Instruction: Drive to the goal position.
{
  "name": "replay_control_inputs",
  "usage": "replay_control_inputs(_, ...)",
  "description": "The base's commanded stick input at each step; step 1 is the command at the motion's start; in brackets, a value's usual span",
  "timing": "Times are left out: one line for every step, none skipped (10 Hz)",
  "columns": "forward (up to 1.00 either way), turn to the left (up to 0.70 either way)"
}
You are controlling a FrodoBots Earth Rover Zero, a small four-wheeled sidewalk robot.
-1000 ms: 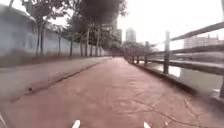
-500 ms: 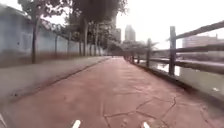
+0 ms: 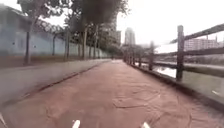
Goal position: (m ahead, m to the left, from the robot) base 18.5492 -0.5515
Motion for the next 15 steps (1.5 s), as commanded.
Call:
replay_control_inputs(0.70, 0.00)
replay_control_inputs(0.70, 0.00)
replay_control_inputs(0.70, 0.00)
replay_control_inputs(0.70, 0.00)
replay_control_inputs(0.70, 0.00)
replay_control_inputs(0.70, 0.00)
replay_control_inputs(0.70, 0.00)
replay_control_inputs(0.70, 0.00)
replay_control_inputs(0.70, 0.00)
replay_control_inputs(0.70, 0.00)
replay_control_inputs(0.70, 0.00)
replay_control_inputs(0.70, 0.00)
replay_control_inputs(0.70, 0.00)
replay_control_inputs(0.70, 0.00)
replay_control_inputs(0.70, 0.00)
